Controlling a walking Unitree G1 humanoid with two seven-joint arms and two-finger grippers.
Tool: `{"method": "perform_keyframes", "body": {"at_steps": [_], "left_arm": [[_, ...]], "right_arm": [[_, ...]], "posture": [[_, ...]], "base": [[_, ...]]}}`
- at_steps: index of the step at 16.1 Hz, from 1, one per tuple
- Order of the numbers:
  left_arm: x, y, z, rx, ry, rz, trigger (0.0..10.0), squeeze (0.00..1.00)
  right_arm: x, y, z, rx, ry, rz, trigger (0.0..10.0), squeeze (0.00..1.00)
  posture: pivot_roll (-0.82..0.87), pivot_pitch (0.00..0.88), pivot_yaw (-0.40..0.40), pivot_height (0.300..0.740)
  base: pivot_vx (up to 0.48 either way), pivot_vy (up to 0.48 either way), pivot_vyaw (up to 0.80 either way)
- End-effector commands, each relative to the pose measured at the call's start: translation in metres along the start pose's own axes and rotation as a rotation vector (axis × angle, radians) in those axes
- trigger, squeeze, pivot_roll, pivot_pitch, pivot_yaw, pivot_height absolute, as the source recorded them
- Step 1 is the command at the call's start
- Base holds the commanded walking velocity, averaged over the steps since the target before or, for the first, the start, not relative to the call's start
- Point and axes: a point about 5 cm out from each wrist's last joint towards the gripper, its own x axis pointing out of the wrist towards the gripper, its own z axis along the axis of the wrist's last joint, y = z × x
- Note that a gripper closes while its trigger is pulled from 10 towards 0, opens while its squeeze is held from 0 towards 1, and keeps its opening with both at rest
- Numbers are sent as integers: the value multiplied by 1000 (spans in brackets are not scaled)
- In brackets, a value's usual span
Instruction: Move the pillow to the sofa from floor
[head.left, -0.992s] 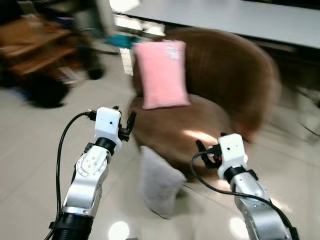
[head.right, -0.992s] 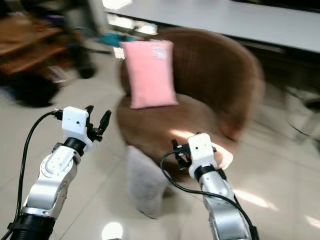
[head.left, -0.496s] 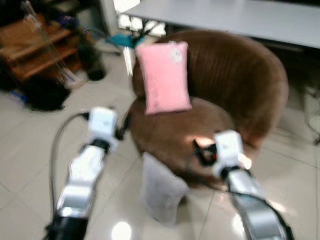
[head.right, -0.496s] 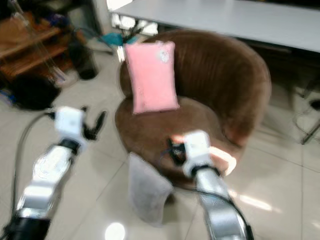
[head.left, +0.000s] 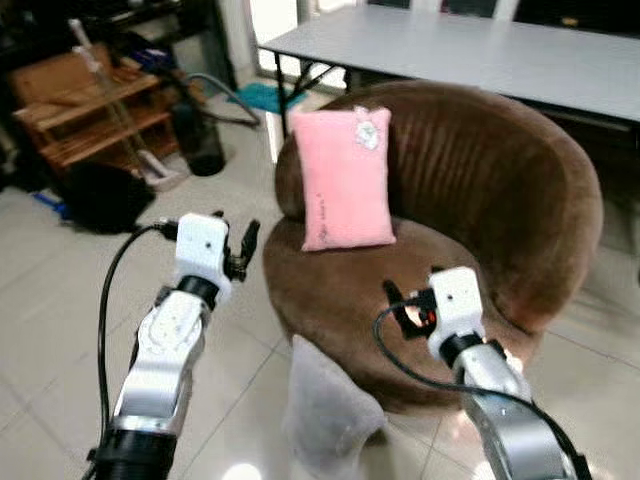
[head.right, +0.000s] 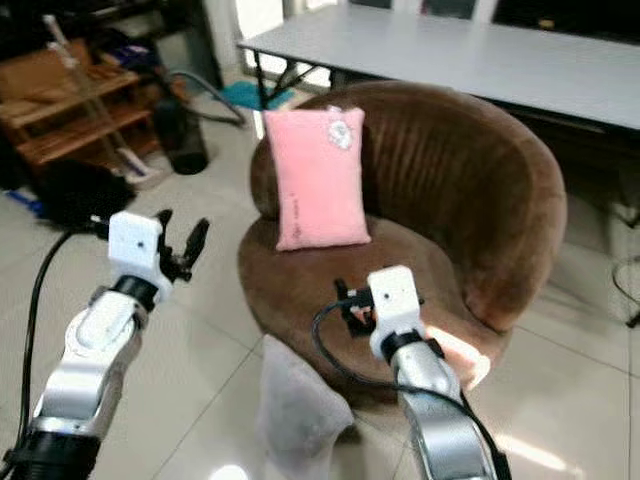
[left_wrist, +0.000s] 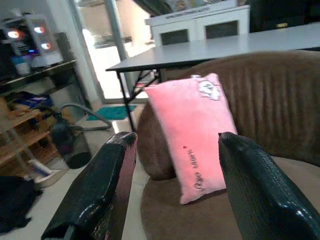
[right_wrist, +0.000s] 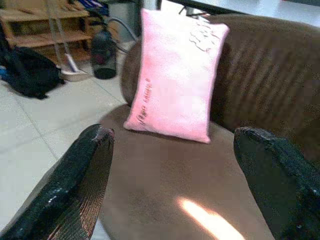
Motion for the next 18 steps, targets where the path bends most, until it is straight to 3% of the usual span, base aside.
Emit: {"method": "perform_keyframes", "body": {"at_steps": [1, 14, 18], "left_arm": [[1, -6, -2, -1, 12, -29, 10000, 0], [-6, -4, -7, -10, 1, -37, 10000, 0], [-6, -3, -7, -11, -10, -25, 10000, 0]], "right_arm": [[-1, -2, 1, 8, -5, -1, 10000, 0], [-3, -2, -1, 11, -2, 6, 10000, 0], [-3, -2, -1, 10, -6, 5, 10000, 0]], "posture": [[-75, 0, 61, 740], [-75, 0, 55, 620], [-74, 0, 54, 615]], "base": [[0, 0, 0], [0, 0, 0], [0, 0, 0]]}}
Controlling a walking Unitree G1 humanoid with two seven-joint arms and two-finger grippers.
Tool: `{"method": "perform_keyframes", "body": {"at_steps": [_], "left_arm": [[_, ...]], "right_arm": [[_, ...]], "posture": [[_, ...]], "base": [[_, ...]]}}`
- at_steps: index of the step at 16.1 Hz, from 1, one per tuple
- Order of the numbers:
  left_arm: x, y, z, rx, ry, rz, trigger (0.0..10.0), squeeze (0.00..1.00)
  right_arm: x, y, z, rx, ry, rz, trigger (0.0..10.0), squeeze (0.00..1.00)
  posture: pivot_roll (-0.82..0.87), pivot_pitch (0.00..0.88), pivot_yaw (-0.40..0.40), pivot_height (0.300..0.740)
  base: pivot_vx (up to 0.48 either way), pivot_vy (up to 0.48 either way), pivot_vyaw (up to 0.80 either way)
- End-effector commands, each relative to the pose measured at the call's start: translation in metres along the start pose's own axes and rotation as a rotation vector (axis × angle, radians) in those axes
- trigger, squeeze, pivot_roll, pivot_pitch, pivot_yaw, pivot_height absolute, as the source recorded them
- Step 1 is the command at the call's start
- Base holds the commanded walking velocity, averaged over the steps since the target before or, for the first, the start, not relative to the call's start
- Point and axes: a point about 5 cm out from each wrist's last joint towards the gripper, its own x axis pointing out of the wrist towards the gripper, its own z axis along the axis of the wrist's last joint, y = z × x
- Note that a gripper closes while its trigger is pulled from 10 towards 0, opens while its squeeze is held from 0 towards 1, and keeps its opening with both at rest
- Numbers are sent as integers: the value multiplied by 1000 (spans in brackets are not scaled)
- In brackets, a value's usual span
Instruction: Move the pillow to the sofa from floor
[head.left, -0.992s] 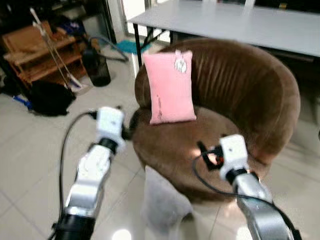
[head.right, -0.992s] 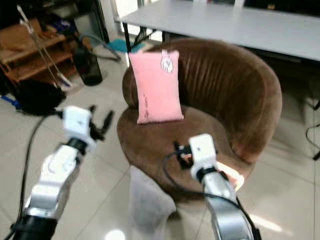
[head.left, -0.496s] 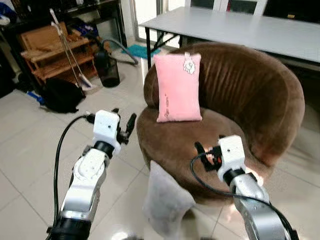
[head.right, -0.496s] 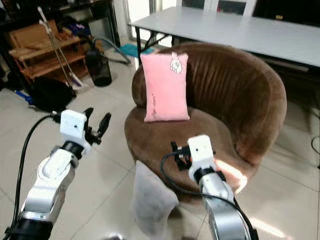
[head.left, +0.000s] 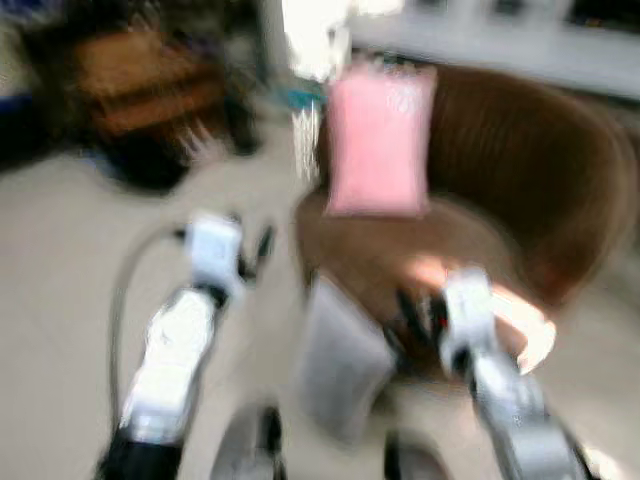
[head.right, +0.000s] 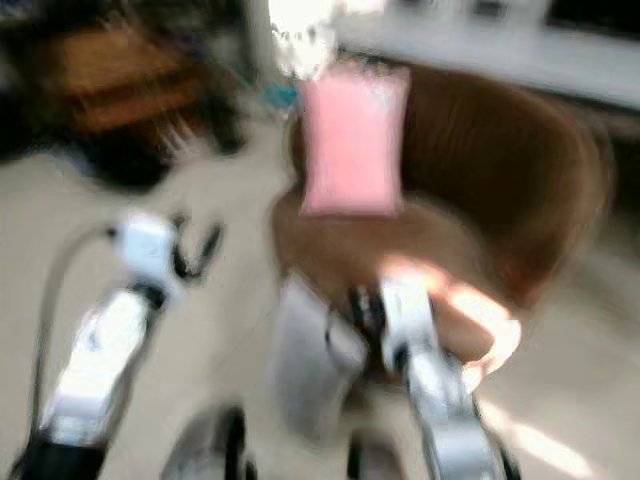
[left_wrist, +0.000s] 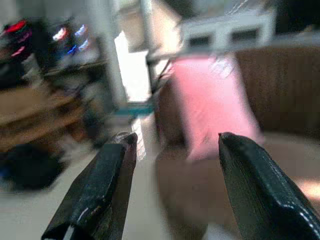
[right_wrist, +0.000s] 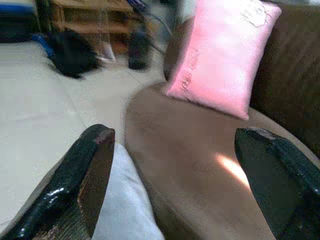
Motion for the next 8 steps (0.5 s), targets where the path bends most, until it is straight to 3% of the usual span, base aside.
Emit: {"method": "perform_keyframes", "body": {"at_steps": [1, 3, 8], "left_arm": [[1, 0, 1, 8, -1, -6, 10000, 0], [1, 0, 2, 0, -8, -1, 10000, 0], [1, 0, 3, -9, -16, 2, 10000, 0]], "right_arm": [[-1, 3, -2, 10, 6, 10, 10000, 0], [-1, 3, -2, 8, 5, 8, 10000, 0], [0, 3, -2, -31, 8, 18, 10000, 0]], "posture": [[-78, 0, 53, 615], [-78, 0, 51, 615], [-80, 0, 46, 615]], "base": [[0, 0, 0], [0, 0, 0], [318, 0, 0]]}}
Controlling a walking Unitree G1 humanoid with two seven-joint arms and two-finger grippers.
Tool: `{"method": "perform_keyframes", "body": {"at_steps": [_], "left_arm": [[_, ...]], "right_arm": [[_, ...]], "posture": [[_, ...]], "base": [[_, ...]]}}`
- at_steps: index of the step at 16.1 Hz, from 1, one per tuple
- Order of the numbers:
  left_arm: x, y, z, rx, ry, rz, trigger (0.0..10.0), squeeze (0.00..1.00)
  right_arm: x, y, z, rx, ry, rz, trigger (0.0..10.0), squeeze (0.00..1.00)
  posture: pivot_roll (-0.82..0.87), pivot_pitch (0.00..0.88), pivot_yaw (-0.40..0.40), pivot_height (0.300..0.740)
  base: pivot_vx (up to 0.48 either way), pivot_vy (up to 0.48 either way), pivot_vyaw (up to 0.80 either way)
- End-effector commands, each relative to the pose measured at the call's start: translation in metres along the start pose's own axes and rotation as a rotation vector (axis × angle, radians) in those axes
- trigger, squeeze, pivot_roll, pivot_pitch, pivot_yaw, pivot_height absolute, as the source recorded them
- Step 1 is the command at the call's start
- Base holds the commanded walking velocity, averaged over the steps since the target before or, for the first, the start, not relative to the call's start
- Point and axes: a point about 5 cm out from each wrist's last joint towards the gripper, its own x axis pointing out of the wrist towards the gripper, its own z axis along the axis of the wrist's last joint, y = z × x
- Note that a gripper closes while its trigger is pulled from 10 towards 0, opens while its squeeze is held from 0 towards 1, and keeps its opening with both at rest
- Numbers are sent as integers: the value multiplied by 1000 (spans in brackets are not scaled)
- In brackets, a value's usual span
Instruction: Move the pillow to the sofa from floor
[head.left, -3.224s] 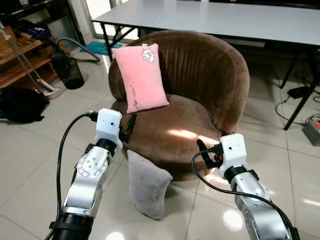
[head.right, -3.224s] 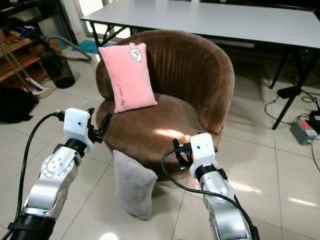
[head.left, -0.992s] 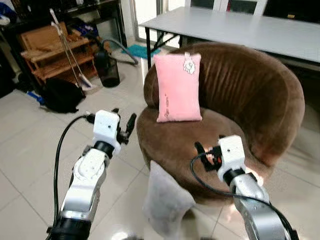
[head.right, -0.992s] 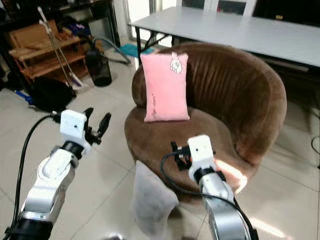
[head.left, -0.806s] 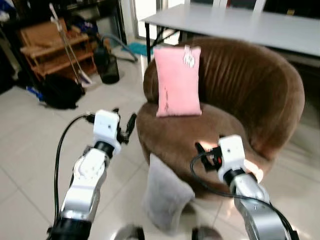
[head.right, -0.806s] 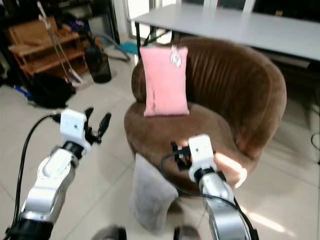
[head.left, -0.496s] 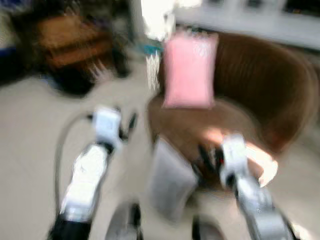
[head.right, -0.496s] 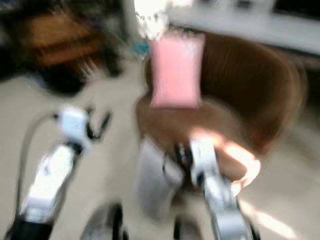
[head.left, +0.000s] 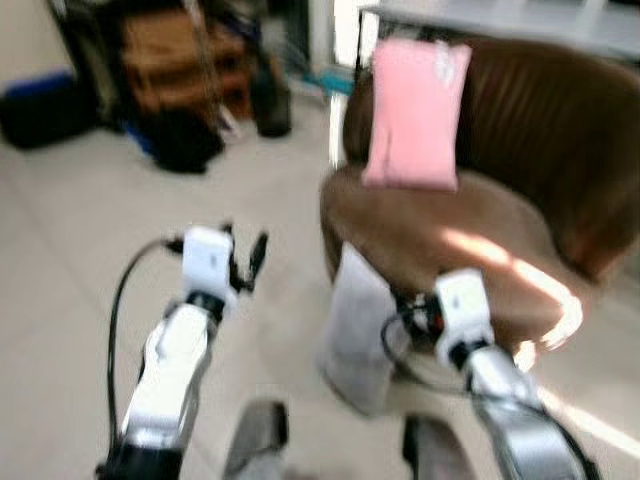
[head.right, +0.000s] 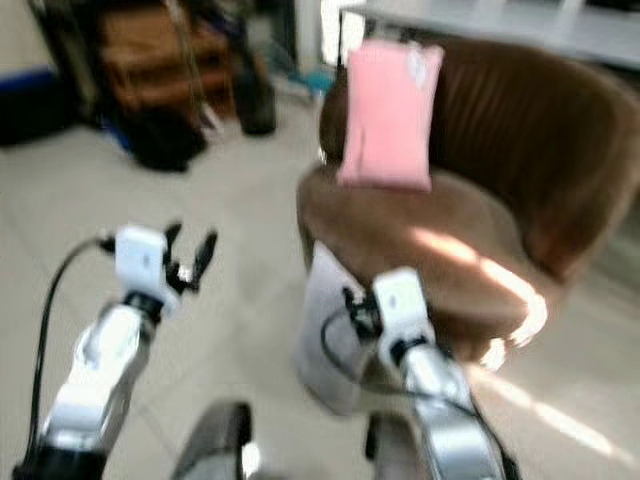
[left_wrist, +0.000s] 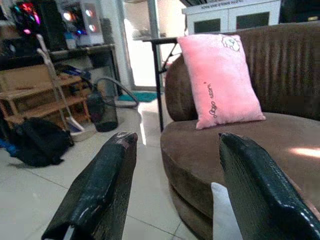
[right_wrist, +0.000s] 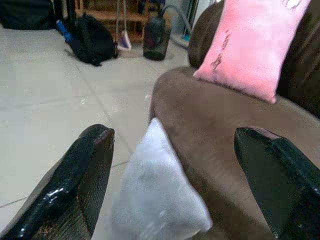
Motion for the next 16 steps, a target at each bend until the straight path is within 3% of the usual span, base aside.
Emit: {"method": "perform_keyframes", "body": {"at_steps": [1, 14, 16], "left_arm": [[4, -1, 6, -2, -21, -7, 10000, 0], [4, -3, 4, 1, -11, -22, 10000, 0], [4, -3, 4, 1, -8, -27, 10000, 0]], "right_arm": [[0, -6, 4, -21, -15, -19, 10000, 0], [1, -8, 3, -31, -5, -39, 10000, 0], [1, -10, 2, 4, -3, -63, 10000, 0]], "posture": [[-81, 0, 45, 615], [-81, 0, 41, 615], [-81, 0, 43, 615]], "base": [[364, 0, 0], [366, 0, 0], [368, 0, 0]]}}
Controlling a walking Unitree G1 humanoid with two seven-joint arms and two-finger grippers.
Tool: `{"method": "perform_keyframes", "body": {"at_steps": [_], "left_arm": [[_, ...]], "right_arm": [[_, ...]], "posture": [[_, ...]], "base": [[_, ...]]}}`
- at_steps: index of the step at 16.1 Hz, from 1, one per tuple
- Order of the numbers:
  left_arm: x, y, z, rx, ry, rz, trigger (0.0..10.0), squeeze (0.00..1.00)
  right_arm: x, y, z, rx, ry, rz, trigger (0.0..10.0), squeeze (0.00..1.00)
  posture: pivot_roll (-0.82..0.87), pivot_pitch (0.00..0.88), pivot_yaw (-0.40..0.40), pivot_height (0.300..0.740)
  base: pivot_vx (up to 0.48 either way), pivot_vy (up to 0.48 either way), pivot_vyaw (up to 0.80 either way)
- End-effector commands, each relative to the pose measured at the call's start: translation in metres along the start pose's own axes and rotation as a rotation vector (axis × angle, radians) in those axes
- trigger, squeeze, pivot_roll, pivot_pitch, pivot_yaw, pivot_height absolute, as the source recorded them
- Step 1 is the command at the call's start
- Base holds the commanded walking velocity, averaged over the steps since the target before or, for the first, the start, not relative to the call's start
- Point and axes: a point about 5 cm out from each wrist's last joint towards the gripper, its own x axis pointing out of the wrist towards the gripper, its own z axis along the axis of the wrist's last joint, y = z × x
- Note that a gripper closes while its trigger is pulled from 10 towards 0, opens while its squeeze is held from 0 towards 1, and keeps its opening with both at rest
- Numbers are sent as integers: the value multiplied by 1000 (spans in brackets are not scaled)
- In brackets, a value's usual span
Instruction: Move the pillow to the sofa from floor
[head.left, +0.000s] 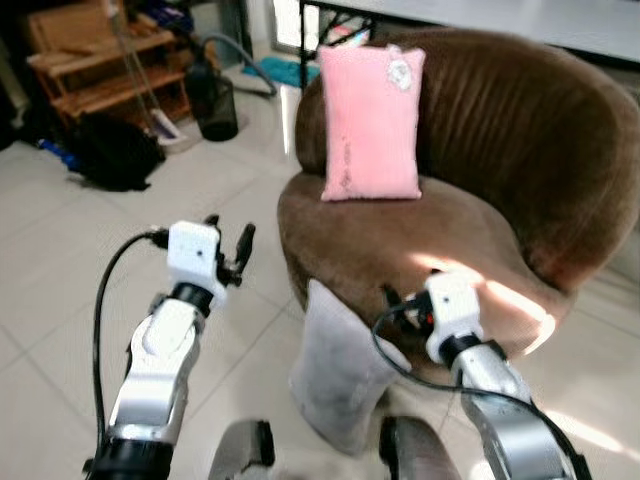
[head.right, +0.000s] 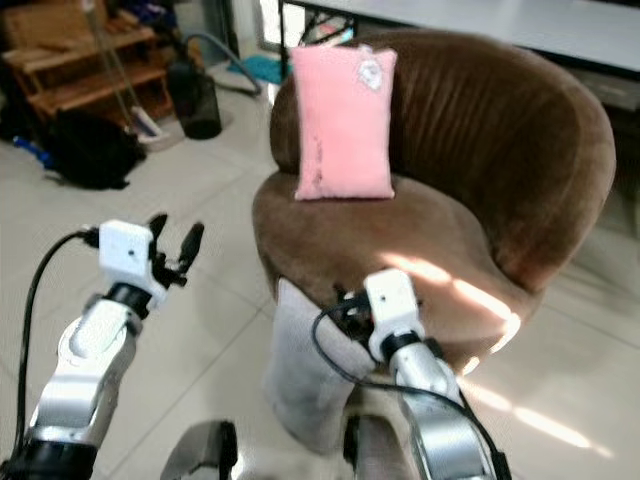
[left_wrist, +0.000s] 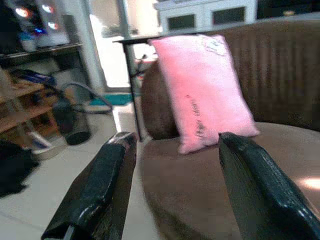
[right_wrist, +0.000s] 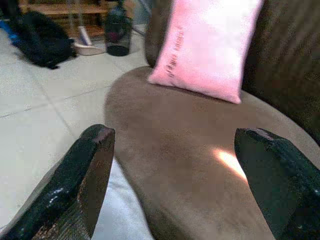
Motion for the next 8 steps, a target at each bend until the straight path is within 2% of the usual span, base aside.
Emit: {"method": "perform_keyframes", "body": {"at_steps": [1, 2, 8], "left_arm": [[1, -7, 0, -1, 6, -34, 10000, 0], [1, -7, -1, 4, 12, -34, 10000, 0], [2, -6, -2, 12, 24, -26, 10000, 0]], "right_arm": [[-1, -6, 2, 12, -7, -27, 10000, 0], [-1, -6, 2, 1, -4, -23, 10000, 0], [-1, -4, 2, 9, -4, -16, 10000, 0]], "posture": [[-82, 0, 45, 615], [-82, 0, 45, 615], [-79, 0, 45, 570]], "base": [[356, 0, 0], [292, 0, 0], [0, 0, 0]]}}
